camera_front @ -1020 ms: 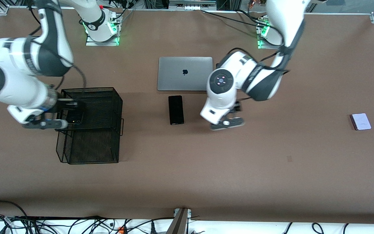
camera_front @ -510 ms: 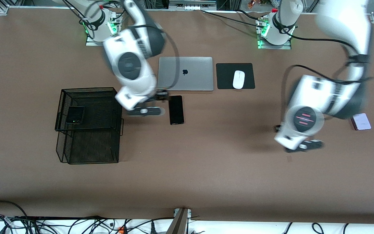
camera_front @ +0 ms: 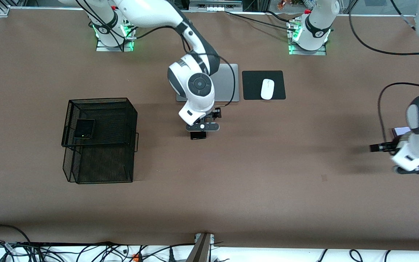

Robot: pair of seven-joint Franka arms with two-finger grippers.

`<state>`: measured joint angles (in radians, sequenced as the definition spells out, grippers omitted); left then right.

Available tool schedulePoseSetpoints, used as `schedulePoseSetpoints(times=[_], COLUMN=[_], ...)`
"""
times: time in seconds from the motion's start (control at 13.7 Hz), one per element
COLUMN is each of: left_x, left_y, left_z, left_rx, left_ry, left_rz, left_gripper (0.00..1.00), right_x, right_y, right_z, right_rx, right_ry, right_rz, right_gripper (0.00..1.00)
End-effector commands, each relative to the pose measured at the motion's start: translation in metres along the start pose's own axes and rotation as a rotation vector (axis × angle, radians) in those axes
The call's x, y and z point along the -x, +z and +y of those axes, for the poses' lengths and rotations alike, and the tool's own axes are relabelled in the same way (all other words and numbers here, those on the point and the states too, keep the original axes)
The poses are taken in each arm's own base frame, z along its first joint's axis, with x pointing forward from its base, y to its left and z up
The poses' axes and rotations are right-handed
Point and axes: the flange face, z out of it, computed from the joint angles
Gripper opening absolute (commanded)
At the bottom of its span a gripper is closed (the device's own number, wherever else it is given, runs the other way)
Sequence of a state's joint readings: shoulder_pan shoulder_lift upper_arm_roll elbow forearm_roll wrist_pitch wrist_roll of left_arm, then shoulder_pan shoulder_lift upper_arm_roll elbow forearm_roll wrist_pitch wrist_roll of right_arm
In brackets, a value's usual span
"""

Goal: Place phones with both arms
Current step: 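Grasp the smartphone with the right gripper while the left gripper grasps the Huawei phone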

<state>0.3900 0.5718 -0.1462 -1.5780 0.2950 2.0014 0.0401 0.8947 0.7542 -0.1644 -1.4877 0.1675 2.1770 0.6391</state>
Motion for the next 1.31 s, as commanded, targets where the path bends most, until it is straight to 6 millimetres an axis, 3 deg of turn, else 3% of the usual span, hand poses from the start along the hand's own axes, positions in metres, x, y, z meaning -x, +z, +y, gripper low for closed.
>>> schedulePoseSetpoints(times=[0.0,0.22,0.36,0.44,0.51,0.58,0.66,0.73,0.87,1.09,1.24], left_x=[0.022,0.034,0.042,0.046,0.051,0.052,0.055,0.06,0.063,0.069,0.068], left_y=[0.03,0.095,0.126,0.13,0.135,0.136,0.138,0.146,0.155,0.157,0.166], left_z=[-0.066,-0.134,-0.157,-0.163,-0.172,-0.175,-0.18,-0.187,-0.19,-0.201,-0.199], left_rx=[0.047,0.156,0.242,0.26,0.263,0.263,0.263,0.27,0.281,0.279,0.288], left_ry=[0.05,0.089,0.096,0.094,0.082,0.076,0.068,0.055,0.04,0.019,0.015], left_rz=[0.035,0.118,0.175,0.182,0.18,0.179,0.179,0.172,0.163,0.162,0.155], left_gripper=[1.0,1.0,1.0,1.0,1.0,1.0,1.0,1.0,1.0,1.0,1.0], right_x=[0.017,0.019,0.021,0.023,0.023,0.023,0.021,0.02,0.022,0.022,0.011], right_y=[0.023,0.052,0.059,0.061,0.062,0.06,0.054,0.04,0.0,-0.081,-0.14], right_z=[0.013,0.02,0.02,0.016,0.017,0.015,0.013,0.012,0.01,0.008,0.03], right_rx=[-0.017,-0.013,-0.01,-0.015,-0.014,-0.015,-0.022,-0.029,-0.033,-0.018,-0.006], right_ry=[-0.022,-0.034,-0.03,-0.032,-0.027,-0.026,-0.038,-0.033,-0.034,0.007,0.039], right_rz=[0.022,0.035,0.031,0.038,0.038,0.037,0.044,0.044,0.024,-0.016,-0.028], right_gripper=[1.0,1.0,1.0,1.0,0.76,0.3,0.08,0.0,0.0,0.0,0.0])
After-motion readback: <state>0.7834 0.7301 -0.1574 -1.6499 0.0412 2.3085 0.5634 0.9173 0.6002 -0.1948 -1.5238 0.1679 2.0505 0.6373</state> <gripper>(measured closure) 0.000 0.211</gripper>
